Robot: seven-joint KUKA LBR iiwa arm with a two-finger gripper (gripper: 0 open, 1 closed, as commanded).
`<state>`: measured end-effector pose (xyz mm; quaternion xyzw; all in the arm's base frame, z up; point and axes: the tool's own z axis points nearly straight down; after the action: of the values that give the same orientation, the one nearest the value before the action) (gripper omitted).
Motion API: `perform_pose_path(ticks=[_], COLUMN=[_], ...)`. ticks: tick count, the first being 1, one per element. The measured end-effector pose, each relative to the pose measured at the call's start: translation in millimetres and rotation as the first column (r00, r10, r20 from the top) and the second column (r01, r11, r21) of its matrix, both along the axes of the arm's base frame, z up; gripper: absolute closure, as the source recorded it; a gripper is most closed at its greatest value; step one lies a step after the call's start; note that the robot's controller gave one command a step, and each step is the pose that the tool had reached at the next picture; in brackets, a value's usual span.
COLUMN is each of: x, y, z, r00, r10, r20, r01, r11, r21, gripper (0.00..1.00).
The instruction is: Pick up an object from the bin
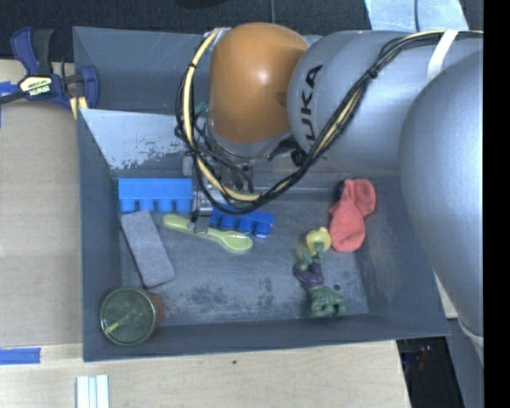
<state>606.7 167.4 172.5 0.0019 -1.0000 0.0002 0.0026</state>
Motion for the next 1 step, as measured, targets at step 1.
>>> perform_pose_path(ticks=[1], x=[1.7], y=[-1.1], z=[5.4], r00=[1.0], r10=[-0.004], r20=[0.008], r01=[0.004], r11=[1.0], r21=[0.002], gripper=[0.0])
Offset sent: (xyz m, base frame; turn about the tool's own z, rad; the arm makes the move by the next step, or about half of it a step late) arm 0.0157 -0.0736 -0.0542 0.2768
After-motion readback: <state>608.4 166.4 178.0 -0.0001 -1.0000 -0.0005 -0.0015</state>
